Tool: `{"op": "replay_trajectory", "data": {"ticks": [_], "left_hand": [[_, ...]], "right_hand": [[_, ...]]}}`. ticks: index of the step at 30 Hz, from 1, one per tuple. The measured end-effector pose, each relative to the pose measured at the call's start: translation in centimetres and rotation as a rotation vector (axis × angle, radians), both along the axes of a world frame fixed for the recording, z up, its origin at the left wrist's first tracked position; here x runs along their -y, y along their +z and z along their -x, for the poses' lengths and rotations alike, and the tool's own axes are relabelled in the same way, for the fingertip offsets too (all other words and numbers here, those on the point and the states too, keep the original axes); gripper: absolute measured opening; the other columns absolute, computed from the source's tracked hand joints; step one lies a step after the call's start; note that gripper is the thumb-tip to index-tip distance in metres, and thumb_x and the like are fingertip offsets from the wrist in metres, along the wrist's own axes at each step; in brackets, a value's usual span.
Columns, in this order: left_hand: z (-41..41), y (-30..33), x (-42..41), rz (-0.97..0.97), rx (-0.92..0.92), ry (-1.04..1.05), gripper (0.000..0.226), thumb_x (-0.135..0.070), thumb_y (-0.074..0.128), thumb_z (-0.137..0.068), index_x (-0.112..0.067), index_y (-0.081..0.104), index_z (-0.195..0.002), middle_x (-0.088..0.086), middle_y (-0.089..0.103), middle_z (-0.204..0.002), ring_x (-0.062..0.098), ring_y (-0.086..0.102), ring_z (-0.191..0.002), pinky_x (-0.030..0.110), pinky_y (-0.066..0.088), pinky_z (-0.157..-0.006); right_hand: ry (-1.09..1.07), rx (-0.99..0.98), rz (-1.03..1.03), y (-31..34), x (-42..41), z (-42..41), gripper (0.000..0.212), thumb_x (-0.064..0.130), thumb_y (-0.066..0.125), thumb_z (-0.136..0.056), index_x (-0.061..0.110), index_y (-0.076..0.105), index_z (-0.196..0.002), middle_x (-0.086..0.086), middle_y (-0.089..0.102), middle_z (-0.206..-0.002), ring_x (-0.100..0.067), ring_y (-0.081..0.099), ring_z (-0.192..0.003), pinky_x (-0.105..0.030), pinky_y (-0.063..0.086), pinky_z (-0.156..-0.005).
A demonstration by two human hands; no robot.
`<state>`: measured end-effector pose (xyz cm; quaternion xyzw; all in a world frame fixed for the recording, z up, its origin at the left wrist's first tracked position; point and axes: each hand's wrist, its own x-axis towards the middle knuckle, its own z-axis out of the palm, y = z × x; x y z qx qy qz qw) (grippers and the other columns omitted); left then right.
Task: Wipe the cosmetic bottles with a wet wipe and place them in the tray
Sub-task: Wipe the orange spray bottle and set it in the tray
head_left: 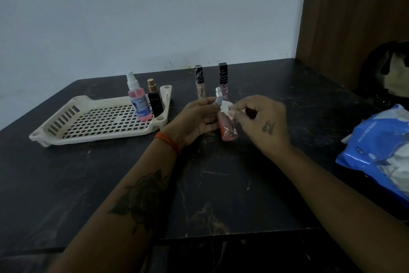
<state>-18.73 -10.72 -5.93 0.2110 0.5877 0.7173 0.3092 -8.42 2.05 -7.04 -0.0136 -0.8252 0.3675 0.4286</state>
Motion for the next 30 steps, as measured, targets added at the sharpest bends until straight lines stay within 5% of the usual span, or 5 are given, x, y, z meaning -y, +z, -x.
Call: {"op": "replay_trajectory", "data": {"ticks": [5, 16, 20, 25, 30], "left_hand": [[-0.2, 0.1, 0.0, 0.01, -0.05, -0.003, 0.017, -0.01, 0.045, -0.093, -0.01, 0.06, -0.101, 0.006, 0.064, -0.093, 0.015, 0.063, -0.078, 0.028, 0.057, -0.066], [-0.3, 0.1, 0.0, 0.029, -0.069, -0.008, 0.018, -0.012, 0.045, -0.093, -0.008, 0.058, -0.105, 0.008, 0.063, -0.096, 0.016, 0.064, -0.08, 0.028, 0.058, -0.067], [0.0, -0.1, -0.1, 0.008, -0.016, -0.001, 0.017, -0.011, 0.047, -0.092, -0.01, 0.059, -0.104, 0.008, 0.067, -0.099, 0.017, 0.067, -0.087, 0.032, 0.058, -0.074], [0.1, -0.2, 0.0, 0.034, -0.083, -0.01, 0.02, -0.014, 0.045, -0.093, -0.009, 0.06, -0.106, 0.007, 0.067, -0.098, 0.017, 0.065, -0.085, 0.031, 0.057, -0.068], [0.1, -0.2, 0.0, 0.017, -0.034, -0.008, 0.017, -0.012, 0.046, -0.093, -0.01, 0.061, -0.103, 0.008, 0.069, -0.1, 0.019, 0.067, -0.09, 0.033, 0.058, -0.076]], "right_hand": [[0.12, 0.055, -0.242, -0.4, 0.6, -0.7, 0.007, 0.011, 0.075, -0.072, 0.011, 0.075, -0.079, -0.001, 0.069, -0.086, -0.011, 0.06, -0.08, -0.018, 0.046, -0.071], [0.126, 0.127, -0.119, 0.0, 0.3, -0.8, 0.005, 0.012, 0.077, -0.07, 0.012, 0.073, -0.073, 0.003, 0.067, -0.08, -0.008, 0.06, -0.073, -0.011, 0.046, -0.065], [-0.022, 0.024, 0.009, 0.1, -0.4, -0.5, 0.007, 0.007, 0.075, -0.07, 0.005, 0.07, -0.067, -0.004, 0.069, -0.075, -0.015, 0.063, -0.069, -0.023, 0.051, -0.062], [0.196, 0.165, -0.052, 0.0, 0.2, -1.1, 0.012, 0.011, 0.08, -0.062, 0.015, 0.069, -0.063, 0.008, 0.065, -0.073, -0.005, 0.061, -0.07, -0.019, 0.051, -0.062], [-0.022, 0.073, -0.008, 0.1, -0.4, -0.8, 0.011, 0.004, 0.075, -0.066, 0.006, 0.066, -0.06, -0.003, 0.066, -0.068, -0.013, 0.06, -0.062, -0.028, 0.054, -0.059]]}}
